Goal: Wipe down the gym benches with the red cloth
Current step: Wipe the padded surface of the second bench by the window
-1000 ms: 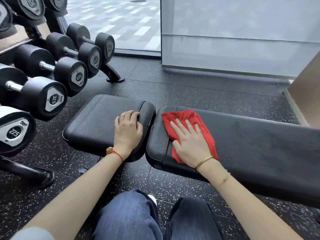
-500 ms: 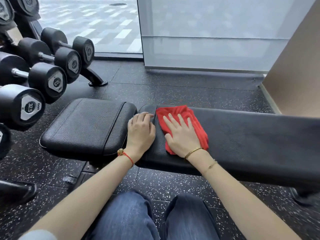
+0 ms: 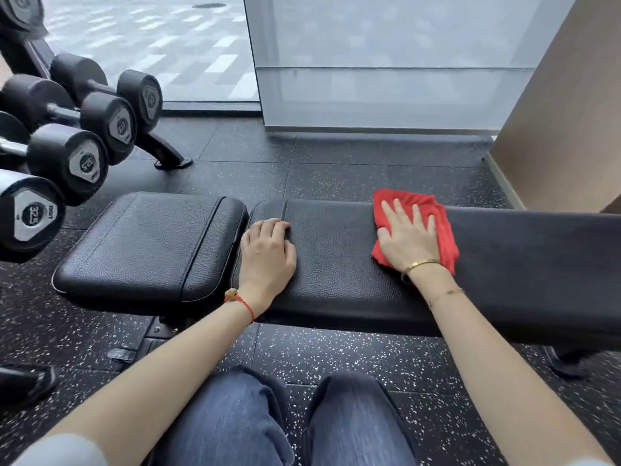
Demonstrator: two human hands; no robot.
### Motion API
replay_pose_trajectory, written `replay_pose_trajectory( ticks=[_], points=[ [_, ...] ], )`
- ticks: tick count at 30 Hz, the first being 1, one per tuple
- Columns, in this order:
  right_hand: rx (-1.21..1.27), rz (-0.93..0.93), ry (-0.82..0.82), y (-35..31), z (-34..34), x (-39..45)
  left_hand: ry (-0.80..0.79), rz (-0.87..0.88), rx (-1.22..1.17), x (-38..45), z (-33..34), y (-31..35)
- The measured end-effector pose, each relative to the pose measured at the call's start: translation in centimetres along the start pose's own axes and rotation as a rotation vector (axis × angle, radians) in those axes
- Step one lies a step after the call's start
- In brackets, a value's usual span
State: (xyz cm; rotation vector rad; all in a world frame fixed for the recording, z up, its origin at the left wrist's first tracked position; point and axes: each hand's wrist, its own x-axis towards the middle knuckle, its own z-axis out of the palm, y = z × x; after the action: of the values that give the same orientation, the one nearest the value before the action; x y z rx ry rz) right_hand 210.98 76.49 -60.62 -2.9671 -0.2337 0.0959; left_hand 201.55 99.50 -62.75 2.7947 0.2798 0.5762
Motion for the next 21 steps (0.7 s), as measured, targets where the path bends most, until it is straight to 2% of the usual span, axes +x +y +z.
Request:
replay_pose_trajectory(
  ticks=[6, 10, 13, 17, 21],
  points=[
    [-0.011, -0.349, -0.017, -7.4, 1.5, -4.2, -0.009, -0.005, -0.028, -0.1, 0.0, -0.1],
    [-0.016, -0.435, 0.008, -5.4, 1.9, -7.5, -0.033, 0.004, -0.040, -0.2, -0.1, -0.4],
    [-0.007, -0.352, 0.043, -1.0, 1.4, -7.9, -0.038, 0.009, -0.039, -0.3, 0.0, -0.5],
    [-0.029, -0.087, 0.032, 4.4, 0.2, -4.8, -0.038, 0.007, -0.038, -0.2, 0.0, -0.4],
    [0.018, 0.106, -0.006, 4.1, -0.8, -0.2, -0.029, 0.011, -0.023, -0.2, 0.0, -0.2]
  ],
)
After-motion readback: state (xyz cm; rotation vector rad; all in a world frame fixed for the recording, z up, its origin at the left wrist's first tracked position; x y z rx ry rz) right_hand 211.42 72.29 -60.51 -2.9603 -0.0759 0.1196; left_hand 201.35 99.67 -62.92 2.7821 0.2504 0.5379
